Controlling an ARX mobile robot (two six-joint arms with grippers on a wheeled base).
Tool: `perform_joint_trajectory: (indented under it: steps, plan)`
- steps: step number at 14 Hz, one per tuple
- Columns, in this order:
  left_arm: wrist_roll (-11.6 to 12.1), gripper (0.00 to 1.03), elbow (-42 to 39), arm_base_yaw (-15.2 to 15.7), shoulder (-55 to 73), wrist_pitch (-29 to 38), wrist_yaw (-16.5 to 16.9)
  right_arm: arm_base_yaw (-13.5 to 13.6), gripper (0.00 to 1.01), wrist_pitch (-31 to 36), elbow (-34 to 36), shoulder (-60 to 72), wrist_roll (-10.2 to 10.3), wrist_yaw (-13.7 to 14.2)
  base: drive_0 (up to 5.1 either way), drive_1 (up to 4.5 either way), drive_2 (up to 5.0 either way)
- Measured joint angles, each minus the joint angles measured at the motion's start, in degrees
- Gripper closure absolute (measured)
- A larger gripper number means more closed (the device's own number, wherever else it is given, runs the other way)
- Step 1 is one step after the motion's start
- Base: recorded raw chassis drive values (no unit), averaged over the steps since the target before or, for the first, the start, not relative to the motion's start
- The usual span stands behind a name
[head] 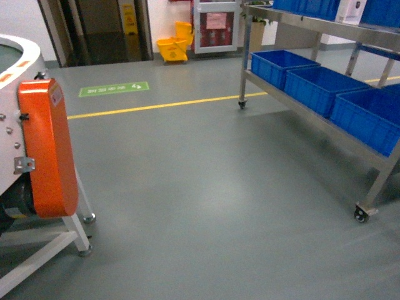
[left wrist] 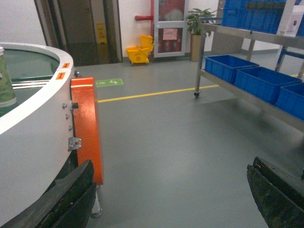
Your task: Pick red block from blue box to shelf
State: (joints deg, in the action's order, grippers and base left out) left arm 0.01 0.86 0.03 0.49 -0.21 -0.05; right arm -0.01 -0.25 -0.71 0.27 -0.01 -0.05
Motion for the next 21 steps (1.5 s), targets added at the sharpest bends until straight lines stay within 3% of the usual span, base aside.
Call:
perform_joint_trajectory:
  steps: [21]
  plan:
    - [0.00, 0.05, 0.00, 0.00, 0.00, 0.00, 0.00, 0.00, 0.72, 0.00, 0.00, -0.02, -0.02, 0.02, -1.4, -1.44, -1.4]
